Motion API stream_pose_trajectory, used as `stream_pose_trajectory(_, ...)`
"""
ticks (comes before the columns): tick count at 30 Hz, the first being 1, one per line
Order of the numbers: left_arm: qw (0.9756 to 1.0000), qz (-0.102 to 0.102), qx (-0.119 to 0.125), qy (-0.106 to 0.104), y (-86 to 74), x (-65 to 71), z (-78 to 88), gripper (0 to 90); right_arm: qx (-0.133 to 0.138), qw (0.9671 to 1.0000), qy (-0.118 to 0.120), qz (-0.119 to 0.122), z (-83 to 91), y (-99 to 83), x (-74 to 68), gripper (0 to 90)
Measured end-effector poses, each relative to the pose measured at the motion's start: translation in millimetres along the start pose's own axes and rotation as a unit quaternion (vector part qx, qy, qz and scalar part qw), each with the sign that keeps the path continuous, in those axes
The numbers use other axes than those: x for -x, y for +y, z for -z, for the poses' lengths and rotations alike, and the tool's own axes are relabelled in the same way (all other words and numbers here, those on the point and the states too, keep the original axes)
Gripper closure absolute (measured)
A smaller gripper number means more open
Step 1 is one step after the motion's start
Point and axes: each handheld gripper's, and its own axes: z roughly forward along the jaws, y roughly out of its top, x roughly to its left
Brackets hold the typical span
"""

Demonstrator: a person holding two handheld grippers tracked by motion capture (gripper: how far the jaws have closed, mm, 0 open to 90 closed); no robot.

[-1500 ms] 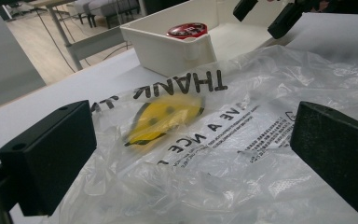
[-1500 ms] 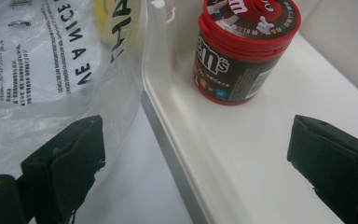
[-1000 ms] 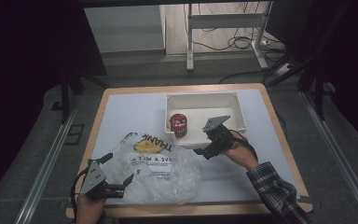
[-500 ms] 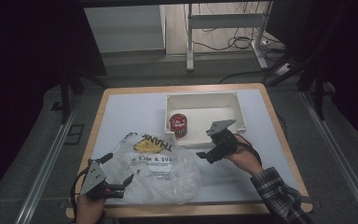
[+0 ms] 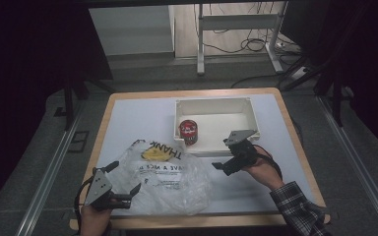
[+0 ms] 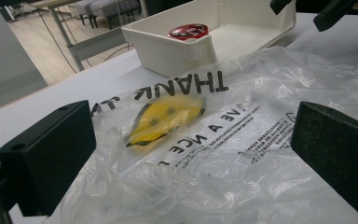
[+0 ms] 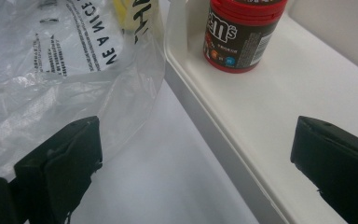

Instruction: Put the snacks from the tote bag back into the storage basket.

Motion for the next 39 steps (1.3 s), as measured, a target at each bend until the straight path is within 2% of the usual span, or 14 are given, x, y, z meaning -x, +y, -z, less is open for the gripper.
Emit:
stream_pose_trajectory(14, 1.0, -0.002, 0.0, 0.001, 0.1, 0.6, 0.0, 0.0, 0.006, 1.0, -0.004, -0.001, 15.1, -9.7, -5.6, 2.4)
stream_pose_trajectory(31, 1.0, -0.002, -0.001, 0.001, 0.1, 0.8, -0.3, 0.0, 0.016, 0.9996, -0.024, -0.006, 32.0, -24.6, -6.4, 2.4)
stream_pose_trajectory(39, 1.0, -0.003, -0.002, 0.001, 0.2, 0.9, -0.4, 0.0, 0.01, 0.9994, -0.033, -0.005, 38.2, -34.6, -7.3, 2.4)
